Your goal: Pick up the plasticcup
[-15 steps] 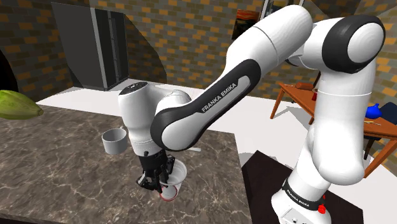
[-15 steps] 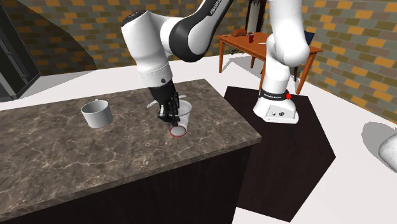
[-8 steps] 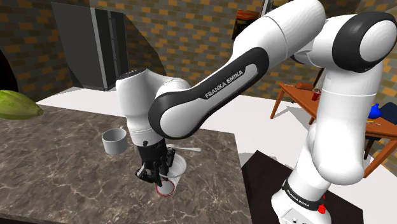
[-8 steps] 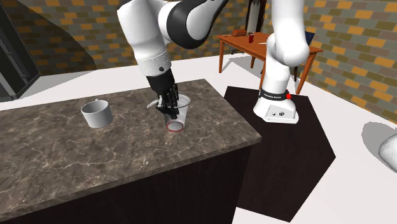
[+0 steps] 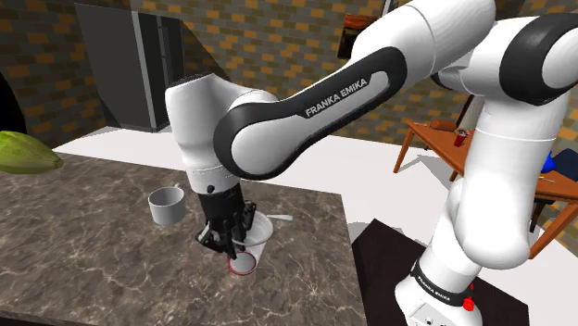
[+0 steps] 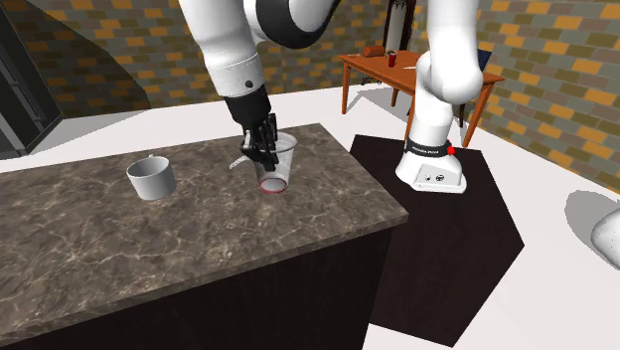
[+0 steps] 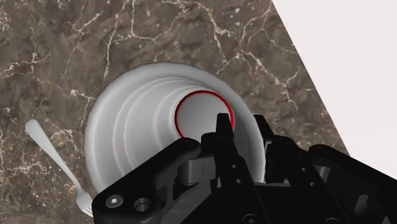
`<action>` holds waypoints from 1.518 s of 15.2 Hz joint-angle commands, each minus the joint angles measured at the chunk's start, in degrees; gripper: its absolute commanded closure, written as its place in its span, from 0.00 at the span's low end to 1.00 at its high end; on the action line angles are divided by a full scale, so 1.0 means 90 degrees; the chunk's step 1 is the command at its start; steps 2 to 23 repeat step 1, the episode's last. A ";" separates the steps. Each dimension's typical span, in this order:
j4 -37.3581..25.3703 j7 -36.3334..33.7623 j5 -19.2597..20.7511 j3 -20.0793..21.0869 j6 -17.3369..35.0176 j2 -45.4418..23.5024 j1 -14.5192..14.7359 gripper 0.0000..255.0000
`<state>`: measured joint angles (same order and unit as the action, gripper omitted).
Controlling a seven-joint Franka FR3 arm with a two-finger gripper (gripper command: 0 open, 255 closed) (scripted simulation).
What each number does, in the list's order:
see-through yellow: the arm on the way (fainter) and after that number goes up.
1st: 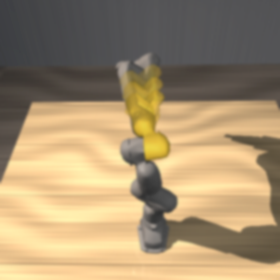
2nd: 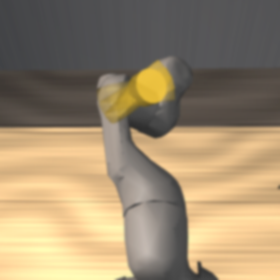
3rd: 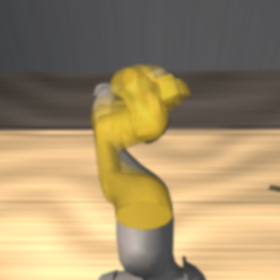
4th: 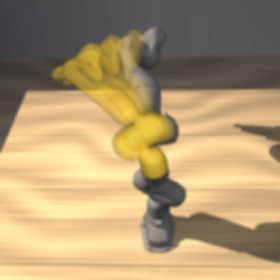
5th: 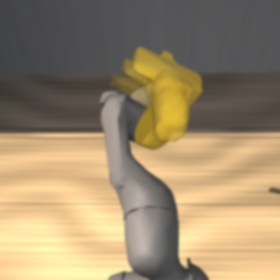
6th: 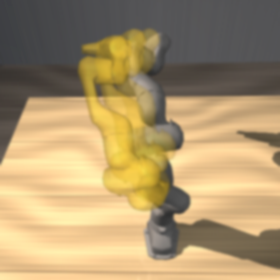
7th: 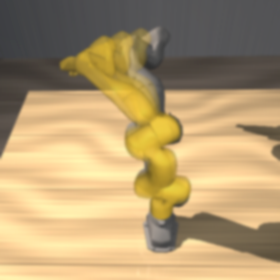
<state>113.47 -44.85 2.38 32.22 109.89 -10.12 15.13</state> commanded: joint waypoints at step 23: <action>-0.0019 0.0013 -0.0021 0.0004 -0.0051 0.0037 -0.0006 1.00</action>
